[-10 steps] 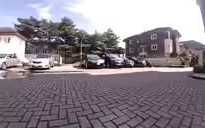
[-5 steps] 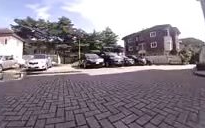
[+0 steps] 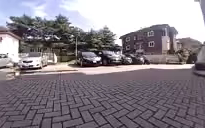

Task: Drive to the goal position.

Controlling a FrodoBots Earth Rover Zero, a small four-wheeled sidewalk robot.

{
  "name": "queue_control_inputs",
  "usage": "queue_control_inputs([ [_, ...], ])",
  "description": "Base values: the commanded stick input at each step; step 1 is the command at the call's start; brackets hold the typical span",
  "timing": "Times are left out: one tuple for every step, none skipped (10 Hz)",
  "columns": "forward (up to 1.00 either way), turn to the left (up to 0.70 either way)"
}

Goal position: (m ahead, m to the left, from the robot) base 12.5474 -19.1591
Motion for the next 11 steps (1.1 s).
queue_control_inputs([
  [0.69,-0.34],
  [0.69,-0.34],
  [0.69,-0.15],
  [0.69,0.03],
  [0.69,0.03],
  [0.69,0.03],
  [0.69,0.02],
  [0.69,-0.25],
  [0.69,-0.32],
  [0.69,-0.32],
  [0.69,-0.32],
])
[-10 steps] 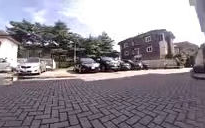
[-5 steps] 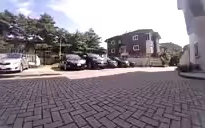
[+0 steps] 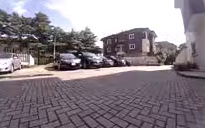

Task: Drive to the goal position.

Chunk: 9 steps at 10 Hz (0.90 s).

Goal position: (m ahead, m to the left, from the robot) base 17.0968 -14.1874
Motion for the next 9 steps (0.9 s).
queue_control_inputs([
  [0.69,-0.24],
  [0.69,0.00],
  [0.69,0.02],
  [0.69,0.03],
  [0.69,0.03],
  [0.69,0.03],
  [0.69,0.03],
  [0.69,-0.11],
  [0.69,-0.32],
])
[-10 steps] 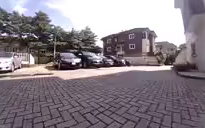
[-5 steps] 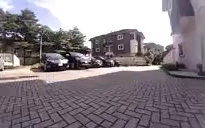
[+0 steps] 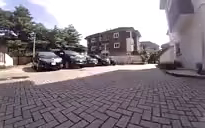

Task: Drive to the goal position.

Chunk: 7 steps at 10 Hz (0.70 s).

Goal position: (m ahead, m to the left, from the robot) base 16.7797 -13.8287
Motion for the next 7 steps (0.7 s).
queue_control_inputs([
  [0.69,-0.27],
  [0.69,-0.08],
  [0.69,0.03],
  [0.69,0.03],
  [0.69,0.03],
  [0.69,-0.14],
  [0.69,-0.34],
])
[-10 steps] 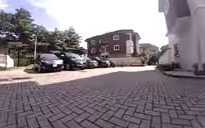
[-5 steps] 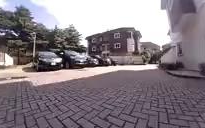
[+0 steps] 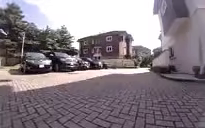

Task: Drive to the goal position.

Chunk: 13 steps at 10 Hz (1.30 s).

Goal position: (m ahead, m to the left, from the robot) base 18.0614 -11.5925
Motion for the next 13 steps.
queue_control_inputs([
  [0.69,-0.34],
  [0.69,-0.34],
  [0.69,-0.34],
  [0.69,-0.34],
  [0.69,-0.21],
  [0.69,0.00],
  [0.69,0.02],
  [0.69,0.03],
  [0.69,0.03],
  [0.69,0.03],
  [0.69,0.03],
  [0.69,0.03],
  [0.69,0.03],
])
